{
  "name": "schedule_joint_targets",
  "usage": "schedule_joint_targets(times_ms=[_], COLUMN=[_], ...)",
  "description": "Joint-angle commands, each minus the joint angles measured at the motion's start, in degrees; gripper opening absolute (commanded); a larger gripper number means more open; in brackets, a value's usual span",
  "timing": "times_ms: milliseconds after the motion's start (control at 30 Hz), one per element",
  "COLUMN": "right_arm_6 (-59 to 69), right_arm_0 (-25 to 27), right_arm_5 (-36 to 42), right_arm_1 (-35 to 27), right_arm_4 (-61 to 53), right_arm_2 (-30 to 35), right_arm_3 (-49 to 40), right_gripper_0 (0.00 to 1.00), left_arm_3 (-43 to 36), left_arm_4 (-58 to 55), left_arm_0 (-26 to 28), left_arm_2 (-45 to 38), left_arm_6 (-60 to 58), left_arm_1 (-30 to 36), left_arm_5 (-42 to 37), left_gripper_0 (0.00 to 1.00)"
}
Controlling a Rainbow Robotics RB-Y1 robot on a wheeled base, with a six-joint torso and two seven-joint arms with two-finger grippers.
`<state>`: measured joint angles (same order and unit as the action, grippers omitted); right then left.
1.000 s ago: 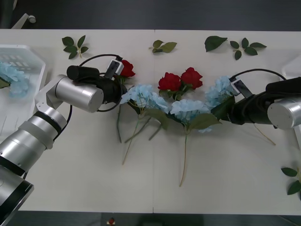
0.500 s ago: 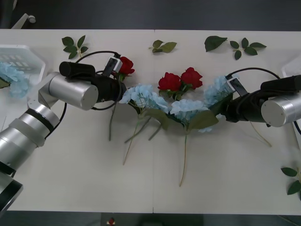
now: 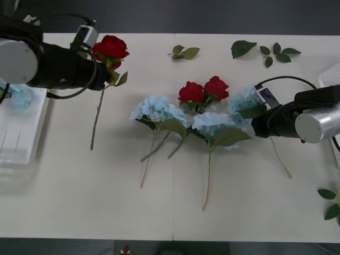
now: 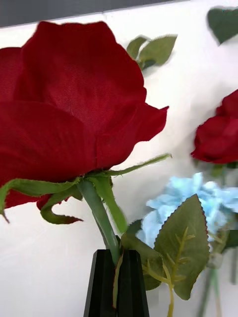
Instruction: Put the red flowers into the right box and the blue flowers into the left box
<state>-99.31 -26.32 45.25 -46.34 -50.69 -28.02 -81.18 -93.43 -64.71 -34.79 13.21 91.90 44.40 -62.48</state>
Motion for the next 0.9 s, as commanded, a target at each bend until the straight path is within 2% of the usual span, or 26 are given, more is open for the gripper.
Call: schedule_joint_targets(times_ms=[33, 200, 400, 600, 900], right_arm_6=[-0.4, -0.4, -0.2, -0.9, -1.0], right_arm_0=[-1.0, -1.0, -1.0, -1.0, -0.4], right_arm_5=[-0.9, -1.0, -1.0, -0.6, 5.3], right_arm_1=[-0.5, -0.5, -1.7, -5.6, -16.9], right_arm_4=[-0.3, -0.4, -1.0, -8.5, -23.0], right_arm_2=[0.0, 0.0, 0.2, 2.1, 4.6], right_arm_3=[-0.7, -0.7, -1.2, -2.8, -11.5], right_gripper_0=[1.00, 1.00, 1.00, 1.00, 1.00], left_arm_3=[-2.5, -2.1, 1.4, 5.9, 5.0], left_arm_4=[-9.3, -24.2, -40.1, -59.6, -77.1], left_arm_0=[3.0, 8.2, 13.3, 15.4, 14.8], left_arm_2=[-6.4, -11.5, -11.9, -6.1, 4.7], left_arm_6=[2.4, 11.9, 27.9, 46.5, 63.1], left_arm_1=[3.5, 4.7, 4.7, 4.6, 4.4], left_arm_5=[-3.7, -6.1, -5.8, -5.8, -1.0], left_gripper_0=[0.00, 0.00, 0.00, 0.00, 0.00])
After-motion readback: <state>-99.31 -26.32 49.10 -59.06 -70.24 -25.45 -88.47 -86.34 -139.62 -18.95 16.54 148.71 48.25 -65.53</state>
